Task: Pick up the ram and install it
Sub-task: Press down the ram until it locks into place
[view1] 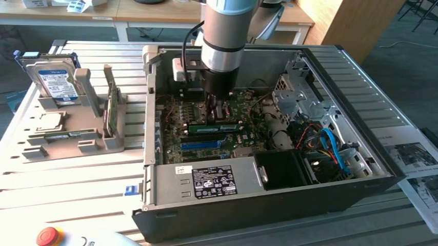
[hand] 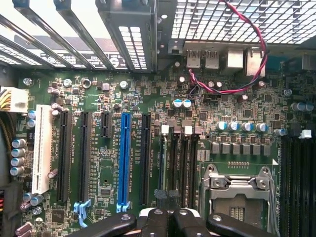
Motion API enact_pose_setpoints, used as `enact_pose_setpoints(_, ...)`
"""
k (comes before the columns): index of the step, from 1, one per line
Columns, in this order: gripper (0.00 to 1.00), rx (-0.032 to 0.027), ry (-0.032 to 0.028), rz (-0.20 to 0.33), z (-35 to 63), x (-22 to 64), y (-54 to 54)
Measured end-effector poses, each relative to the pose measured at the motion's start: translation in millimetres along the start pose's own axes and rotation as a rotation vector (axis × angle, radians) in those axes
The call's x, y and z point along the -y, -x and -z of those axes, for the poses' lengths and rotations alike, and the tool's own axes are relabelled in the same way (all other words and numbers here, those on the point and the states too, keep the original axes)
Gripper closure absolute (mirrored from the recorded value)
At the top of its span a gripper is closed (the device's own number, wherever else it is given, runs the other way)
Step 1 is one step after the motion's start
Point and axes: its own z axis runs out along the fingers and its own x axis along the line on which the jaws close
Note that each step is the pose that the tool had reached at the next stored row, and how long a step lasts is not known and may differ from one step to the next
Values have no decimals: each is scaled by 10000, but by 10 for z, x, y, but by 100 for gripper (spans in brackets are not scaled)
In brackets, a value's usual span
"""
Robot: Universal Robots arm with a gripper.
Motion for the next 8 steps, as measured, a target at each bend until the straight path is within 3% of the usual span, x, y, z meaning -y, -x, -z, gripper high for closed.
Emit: enact_pose_setpoints(8,90,1,-1,0,-35,1,0)
